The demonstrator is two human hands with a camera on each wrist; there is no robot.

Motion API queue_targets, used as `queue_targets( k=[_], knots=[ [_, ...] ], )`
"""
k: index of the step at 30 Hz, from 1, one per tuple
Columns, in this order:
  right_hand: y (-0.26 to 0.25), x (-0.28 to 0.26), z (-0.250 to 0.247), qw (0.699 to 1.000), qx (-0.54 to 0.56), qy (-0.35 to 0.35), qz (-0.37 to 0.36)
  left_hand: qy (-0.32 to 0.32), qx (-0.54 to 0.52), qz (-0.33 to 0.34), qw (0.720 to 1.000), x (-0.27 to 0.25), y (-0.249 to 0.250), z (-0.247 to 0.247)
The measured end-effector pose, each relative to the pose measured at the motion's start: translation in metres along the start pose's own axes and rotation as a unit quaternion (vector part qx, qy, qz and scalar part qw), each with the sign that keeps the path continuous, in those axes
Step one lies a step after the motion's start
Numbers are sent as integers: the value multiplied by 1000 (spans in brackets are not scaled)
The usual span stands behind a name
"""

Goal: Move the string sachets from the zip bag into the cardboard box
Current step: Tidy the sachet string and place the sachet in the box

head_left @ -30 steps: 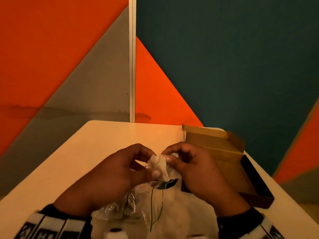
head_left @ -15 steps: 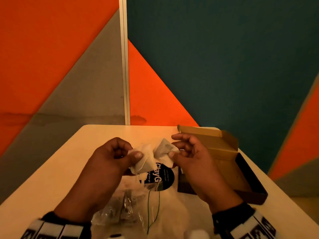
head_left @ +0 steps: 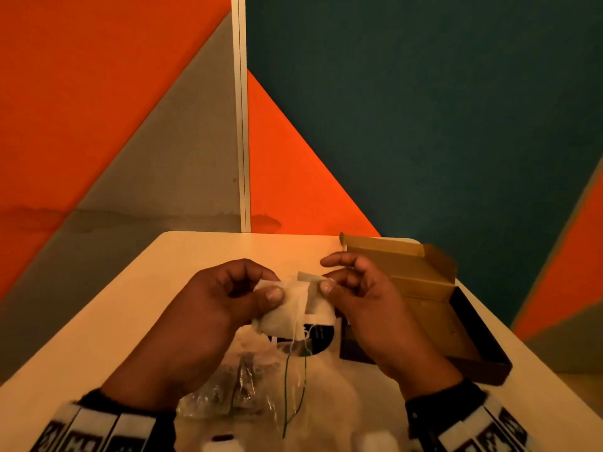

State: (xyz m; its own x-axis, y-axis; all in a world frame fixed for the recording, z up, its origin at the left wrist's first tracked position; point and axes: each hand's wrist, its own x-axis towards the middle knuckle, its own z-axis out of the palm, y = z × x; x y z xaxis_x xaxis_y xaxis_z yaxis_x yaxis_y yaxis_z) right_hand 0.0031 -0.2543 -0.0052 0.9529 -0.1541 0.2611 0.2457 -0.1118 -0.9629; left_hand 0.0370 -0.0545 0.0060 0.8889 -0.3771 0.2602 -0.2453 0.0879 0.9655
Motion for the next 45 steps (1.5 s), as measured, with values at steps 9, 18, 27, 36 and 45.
queue_targets(
  k=[9, 18, 27, 36, 45],
  knots=[
    [-2, -9, 16, 997, -26, -71, 23, 18, 43, -44, 998, 2, -8, 1],
    [-9, -11, 16, 994, 27, -49, 89, 123, 26, -29, 992, 3, -2, 1],
    [-10, -9, 7, 991, -97, -80, 49, -2, 225, 20, 974, -1, 7, -5],
    [-14, -10, 1, 985, -140, -98, 25, -16, 245, 10, 969, -5, 10, 0],
    [-2, 3, -30, 979, -201, -26, 27, 77, 207, -2, 975, -5, 22, -7]
  ],
)
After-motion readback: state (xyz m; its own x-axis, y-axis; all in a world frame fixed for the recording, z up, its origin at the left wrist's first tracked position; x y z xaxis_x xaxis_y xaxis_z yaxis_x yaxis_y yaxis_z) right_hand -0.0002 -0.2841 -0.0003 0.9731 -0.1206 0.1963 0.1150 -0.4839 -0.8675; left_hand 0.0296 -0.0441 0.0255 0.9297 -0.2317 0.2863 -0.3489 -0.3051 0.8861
